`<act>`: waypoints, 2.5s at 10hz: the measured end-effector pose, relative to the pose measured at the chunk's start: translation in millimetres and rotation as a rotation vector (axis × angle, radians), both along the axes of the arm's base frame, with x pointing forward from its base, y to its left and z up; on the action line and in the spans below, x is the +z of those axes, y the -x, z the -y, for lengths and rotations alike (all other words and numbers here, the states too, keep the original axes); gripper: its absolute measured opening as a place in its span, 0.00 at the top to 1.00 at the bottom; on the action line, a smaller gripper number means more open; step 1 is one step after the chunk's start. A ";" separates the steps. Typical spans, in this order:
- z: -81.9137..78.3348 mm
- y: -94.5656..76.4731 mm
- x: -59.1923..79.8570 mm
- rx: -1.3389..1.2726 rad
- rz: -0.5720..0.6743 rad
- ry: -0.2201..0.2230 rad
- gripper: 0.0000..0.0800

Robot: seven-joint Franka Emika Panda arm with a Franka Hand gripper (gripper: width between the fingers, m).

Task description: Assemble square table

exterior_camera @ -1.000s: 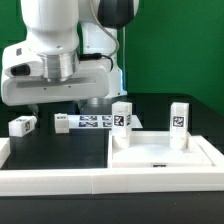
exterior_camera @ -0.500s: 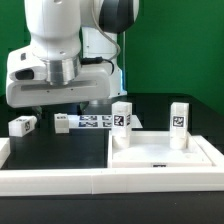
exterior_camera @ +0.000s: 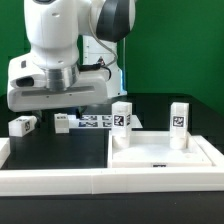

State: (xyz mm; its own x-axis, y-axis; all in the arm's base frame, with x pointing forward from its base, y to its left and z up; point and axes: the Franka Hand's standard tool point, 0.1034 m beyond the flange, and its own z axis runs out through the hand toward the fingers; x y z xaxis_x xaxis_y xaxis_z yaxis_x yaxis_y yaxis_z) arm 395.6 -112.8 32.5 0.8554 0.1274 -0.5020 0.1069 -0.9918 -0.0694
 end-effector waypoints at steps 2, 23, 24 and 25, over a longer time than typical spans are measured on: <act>0.3 -1.3 -0.9 0.003 -0.002 0.001 0.19; 1.9 12.5 -24.7 0.080 -0.364 0.075 0.64; 1.3 7.9 -19.9 0.079 -0.364 0.073 0.64; 0.0 -0.3 -11.1 0.077 -0.365 0.071 0.64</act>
Offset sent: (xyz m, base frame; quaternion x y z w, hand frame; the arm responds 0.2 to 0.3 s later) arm -0.0031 -0.0099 -0.0104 -0.0369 -0.1184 -0.0171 0.9921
